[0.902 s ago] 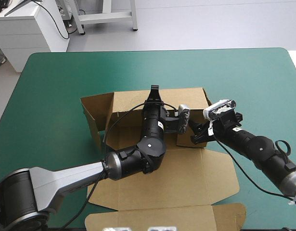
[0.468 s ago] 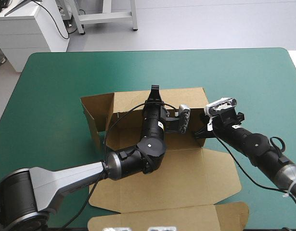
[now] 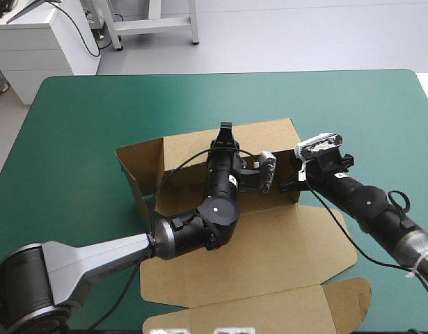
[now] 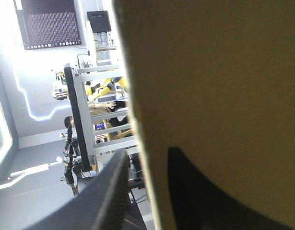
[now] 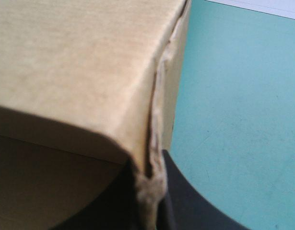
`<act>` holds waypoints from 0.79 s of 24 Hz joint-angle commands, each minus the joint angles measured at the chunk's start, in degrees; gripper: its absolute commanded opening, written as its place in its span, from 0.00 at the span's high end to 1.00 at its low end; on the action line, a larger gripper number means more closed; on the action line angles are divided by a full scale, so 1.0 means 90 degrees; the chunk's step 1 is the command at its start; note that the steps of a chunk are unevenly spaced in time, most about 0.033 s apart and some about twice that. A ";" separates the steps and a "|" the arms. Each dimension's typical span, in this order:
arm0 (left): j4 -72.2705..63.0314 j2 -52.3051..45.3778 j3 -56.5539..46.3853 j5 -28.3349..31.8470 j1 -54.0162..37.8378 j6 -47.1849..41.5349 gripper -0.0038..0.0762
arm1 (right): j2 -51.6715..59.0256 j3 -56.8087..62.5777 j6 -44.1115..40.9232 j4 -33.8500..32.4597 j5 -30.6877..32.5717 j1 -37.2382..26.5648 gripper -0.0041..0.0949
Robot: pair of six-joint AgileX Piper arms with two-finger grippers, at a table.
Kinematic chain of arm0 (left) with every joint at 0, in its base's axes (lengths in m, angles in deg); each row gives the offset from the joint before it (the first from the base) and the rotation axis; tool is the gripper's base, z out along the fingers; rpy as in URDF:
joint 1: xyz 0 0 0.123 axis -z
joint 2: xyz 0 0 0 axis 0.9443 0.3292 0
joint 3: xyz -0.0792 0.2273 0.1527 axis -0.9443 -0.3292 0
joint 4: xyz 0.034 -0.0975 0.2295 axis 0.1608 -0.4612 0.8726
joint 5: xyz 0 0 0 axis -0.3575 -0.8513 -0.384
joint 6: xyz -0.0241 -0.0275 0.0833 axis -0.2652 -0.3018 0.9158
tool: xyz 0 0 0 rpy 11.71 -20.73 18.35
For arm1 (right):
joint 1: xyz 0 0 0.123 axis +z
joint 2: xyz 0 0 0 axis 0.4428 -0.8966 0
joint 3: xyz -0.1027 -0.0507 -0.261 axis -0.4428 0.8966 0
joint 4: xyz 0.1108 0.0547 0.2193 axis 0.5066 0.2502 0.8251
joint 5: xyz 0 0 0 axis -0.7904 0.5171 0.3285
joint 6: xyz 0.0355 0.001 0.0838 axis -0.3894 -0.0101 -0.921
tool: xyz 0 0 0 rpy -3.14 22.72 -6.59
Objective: Fold the box
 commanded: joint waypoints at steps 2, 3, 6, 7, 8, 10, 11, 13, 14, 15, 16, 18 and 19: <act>0.0454 -0.0313 0.0160 -0.0056 -0.0039 -0.0018 0.42 | 0.0039 -0.0296 0.0009 0.0013 -0.0235 0.0000 0.98; 0.0414 -0.0313 0.0160 -0.0032 -0.0039 -0.0018 0.41 | -0.0067 -0.0358 0.0009 0.0013 -0.0394 0.0000 0.98; 0.0321 -0.0313 0.0160 -0.0032 -0.0039 -0.0018 0.42 | -0.0287 -0.0561 0.0009 -0.0062 -0.0394 0.0000 0.98; 0.0302 -0.0313 0.0160 -0.0089 -0.0012 -0.0018 0.42 | -0.0388 -0.0659 0.0009 -0.0075 -0.0394 0.0000 0.98; 0.0286 -0.0313 0.0160 -0.0235 0.0041 -0.0018 0.42 | -0.0493 -0.0766 0.0009 -0.0075 -0.0394 0.0000 0.98; 0.0286 -0.0313 0.0160 -0.0454 0.0176 0.0009 0.43 | -0.0683 -0.1013 0.0009 -0.0075 -0.0394 0.0000 0.98; 0.0286 -0.0313 0.0160 -0.0545 0.0246 0.0022 0.43 | -0.0799 -0.1134 0.0009 -0.0075 -0.0394 0.0000 0.98; 0.0286 -0.0313 0.0160 -0.0657 0.0457 0.0036 0.43 | -0.1130 -0.1458 0.0024 -0.0187 -0.0256 -0.0139 0.98; 0.0286 -0.0313 0.0160 -0.0670 0.0491 0.0036 0.43 | -0.1209 -0.1533 0.0010 -0.0203 -0.0188 -0.0198 0.98; 0.0286 -0.0313 0.0160 -0.0681 0.0571 0.0036 0.43 | -0.1359 -0.1698 -0.0001 -0.0203 -0.0007 -0.0372 0.98; 0.0286 -0.0313 0.0160 -0.0695 0.0583 0.0036 0.44 | -0.1409 -0.1745 -0.0001 -0.0203 0.0109 -0.0474 0.98; 0.0121 -0.0327 0.0160 -0.0667 0.0583 0.0260 0.62 | -0.1501 -0.1861 -0.0046 -0.0217 0.0453 -0.0758 0.98; -0.0333 -0.0371 0.0183 -0.0555 0.0568 0.0794 0.85 | -0.1495 -0.1871 -0.0046 -0.0217 0.0570 -0.0873 0.98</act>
